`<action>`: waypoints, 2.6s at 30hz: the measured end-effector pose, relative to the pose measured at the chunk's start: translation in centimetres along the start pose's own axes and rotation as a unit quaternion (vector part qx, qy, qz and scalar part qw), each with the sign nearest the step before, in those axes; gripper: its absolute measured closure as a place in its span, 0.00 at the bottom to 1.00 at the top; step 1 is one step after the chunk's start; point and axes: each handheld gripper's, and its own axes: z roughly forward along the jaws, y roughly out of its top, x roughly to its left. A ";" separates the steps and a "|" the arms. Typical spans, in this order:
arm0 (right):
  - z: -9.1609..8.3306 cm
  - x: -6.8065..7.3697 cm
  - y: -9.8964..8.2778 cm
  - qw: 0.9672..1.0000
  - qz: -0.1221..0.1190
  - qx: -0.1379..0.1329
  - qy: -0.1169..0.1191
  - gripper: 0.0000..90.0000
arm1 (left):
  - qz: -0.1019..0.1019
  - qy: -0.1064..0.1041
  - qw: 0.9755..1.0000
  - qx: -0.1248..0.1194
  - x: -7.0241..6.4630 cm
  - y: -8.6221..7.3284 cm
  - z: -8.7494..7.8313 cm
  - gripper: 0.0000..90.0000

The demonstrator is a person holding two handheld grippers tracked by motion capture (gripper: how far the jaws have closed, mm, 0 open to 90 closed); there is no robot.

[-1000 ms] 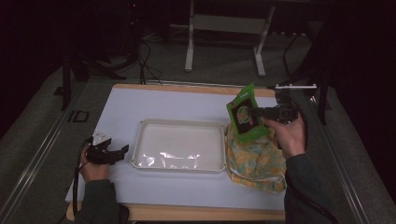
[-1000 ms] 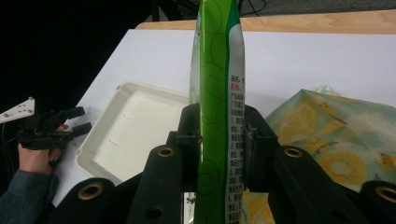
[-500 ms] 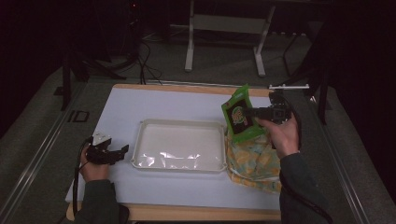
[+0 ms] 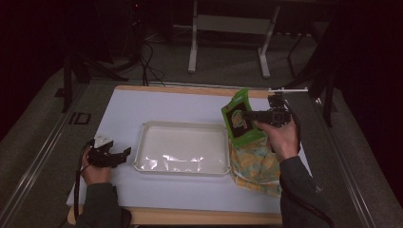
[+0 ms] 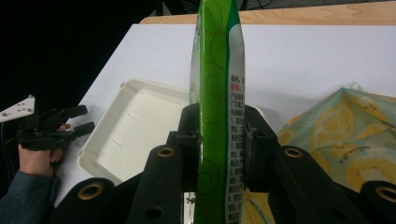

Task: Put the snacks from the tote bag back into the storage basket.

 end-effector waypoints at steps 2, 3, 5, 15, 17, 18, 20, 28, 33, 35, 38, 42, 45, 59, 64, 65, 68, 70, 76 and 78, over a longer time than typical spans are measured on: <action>0.1 0.1 0.0 1.000 -0.001 0.000 0.000 0.81 | 0.000 0.000 1.000 0.000 0.0 0.0 0.0 0.23; 0.2 0.1 0.0 1.000 0.000 0.000 0.001 0.81 | 0.000 0.000 1.000 0.000 0.0 0.0 0.0 0.23; 0.3 0.1 -0.1 1.000 0.000 0.000 0.001 0.81 | 0.000 0.000 1.000 0.000 0.0 0.0 0.0 0.23; 1.2 0.2 -0.5 1.000 0.000 0.008 -0.001 0.81 | 0.001 0.000 1.000 0.000 0.0 0.0 0.0 0.23; 1.4 0.2 -0.6 1.000 0.001 0.009 0.000 0.81 | 0.001 0.000 1.000 0.000 0.0 0.0 0.0 0.23; 1.5 0.2 -0.7 1.000 0.000 0.010 0.000 0.81 | 0.001 0.000 1.000 0.000 0.0 0.0 0.0 0.23; 1.6 0.2 -0.8 1.000 0.002 0.011 0.000 0.81 | 0.001 0.000 1.000 0.000 0.0 0.0 0.0 0.23; 2.2 0.3 -1.1 1.000 0.001 0.013 0.000 0.81 | 0.002 0.000 1.000 0.000 0.0 0.0 0.0 0.23; 2.5 0.4 -1.3 1.000 0.000 0.018 -0.003 0.81 | 0.002 0.000 1.000 0.000 0.0 0.0 0.0 0.23; 2.7 0.4 -1.4 1.000 0.001 0.019 -0.003 0.81 | 0.001 0.000 1.000 0.000 0.0 0.0 0.0 0.23; 2.9 0.5 -1.5 1.000 0.000 0.022 -0.004 0.81 | 0.001 0.001 1.000 0.000 0.0 0.0 0.0 0.23; 3.3 0.7 -1.6 1.000 -0.003 0.025 -0.004 0.81 | 0.001 0.001 1.000 0.000 0.0 0.0 0.0 0.23; 3.6 0.7 -1.8 1.000 -0.002 0.026 -0.004 0.81 | 0.001 0.001 1.000 0.000 0.0 0.0 0.0 0.23; 5.0 0.7 -2.7 0.999 -0.005 0.041 -0.013 0.81 | 0.002 0.001 1.000 0.001 0.0 0.0 0.0 0.23; 5.6 0.9 -2.9 0.999 -0.006 0.046 -0.013 0.81 | 0.002 0.001 1.000 0.000 0.0 0.0 0.0 0.23; 5.8 1.0 -2.9 0.999 -0.006 0.048 -0.013 0.81 | 0.001 0.001 1.000 0.000 0.0 0.0 0.0 0.23; 6.3 1.2 -3.1 0.999 -0.006 0.052 -0.012 0.81 | 0.002 0.000 1.000 0.000 0.0 0.0 0.0 0.23; 6.6 1.3 -3.2 0.998 -0.007 0.054 -0.012 0.81 | 0.001 0.001 1.000 0.000 0.0 0.0 0.0 0.23; 7.1 1.4 -3.5 0.998 -0.011 0.061 -0.020 0.81 | 0.002 0.000 1.000 0.000 0.0 0.0 0.0 0.23; 7.2 1.3 -3.7 0.997 -0.012 0.066 -0.023 0.81 | 0.001 0.000 1.000 0.000 0.0 0.0 0.0 0.23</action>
